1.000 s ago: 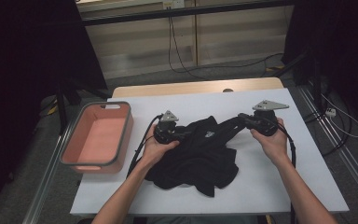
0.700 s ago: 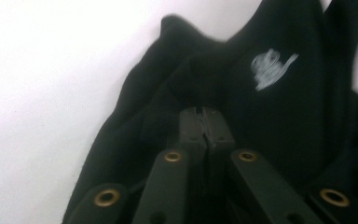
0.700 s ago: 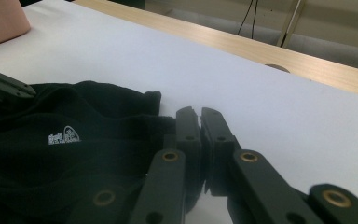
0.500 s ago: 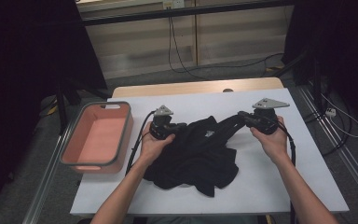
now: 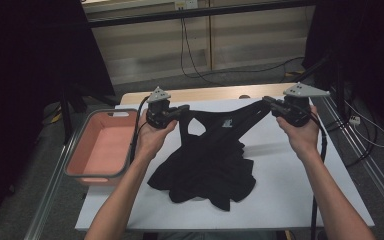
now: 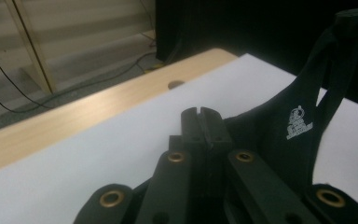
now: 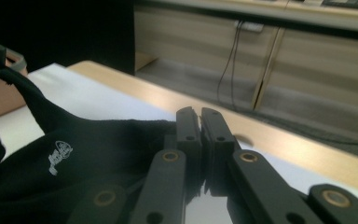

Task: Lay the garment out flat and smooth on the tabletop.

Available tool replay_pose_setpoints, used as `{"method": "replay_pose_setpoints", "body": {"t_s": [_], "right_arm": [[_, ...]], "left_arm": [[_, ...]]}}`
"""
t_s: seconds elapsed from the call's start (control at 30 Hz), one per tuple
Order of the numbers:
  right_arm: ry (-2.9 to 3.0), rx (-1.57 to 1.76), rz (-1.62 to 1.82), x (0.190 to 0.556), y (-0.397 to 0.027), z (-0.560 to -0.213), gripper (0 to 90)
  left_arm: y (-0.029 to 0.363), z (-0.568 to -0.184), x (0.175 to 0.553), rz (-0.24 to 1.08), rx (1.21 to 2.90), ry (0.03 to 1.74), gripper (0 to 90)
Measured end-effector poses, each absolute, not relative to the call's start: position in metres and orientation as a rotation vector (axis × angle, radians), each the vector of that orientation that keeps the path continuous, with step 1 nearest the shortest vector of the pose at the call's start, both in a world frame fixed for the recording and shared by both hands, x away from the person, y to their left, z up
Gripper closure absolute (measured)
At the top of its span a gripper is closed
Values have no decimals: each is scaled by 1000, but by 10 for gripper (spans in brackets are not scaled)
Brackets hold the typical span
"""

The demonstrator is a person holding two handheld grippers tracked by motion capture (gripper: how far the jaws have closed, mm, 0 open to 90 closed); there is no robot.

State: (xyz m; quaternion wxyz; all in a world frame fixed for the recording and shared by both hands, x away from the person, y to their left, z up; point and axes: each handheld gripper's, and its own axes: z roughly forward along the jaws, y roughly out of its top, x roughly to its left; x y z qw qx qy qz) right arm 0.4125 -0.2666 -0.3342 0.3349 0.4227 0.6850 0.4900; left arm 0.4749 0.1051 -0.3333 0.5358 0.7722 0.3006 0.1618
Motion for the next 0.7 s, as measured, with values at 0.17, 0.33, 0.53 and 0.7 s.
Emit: {"method": "replay_pose_setpoints", "body": {"t_s": [0.17,0.33,0.53,0.7], "right_arm": [[1745,1075,1280,417,-269,-304,875],[1720,1047,1274,429,-260,-277,875],[1721,1020,1263,450,-242,-256,874],[1733,1022,1268,469,-225,-256,875]], "left_arm": [[97,-311,480,429,1799,713,900],[102,-289,489,487,1752,751,900],[121,-269,502,559,1698,807,900],[130,-274,515,564,1695,851,900]]}}
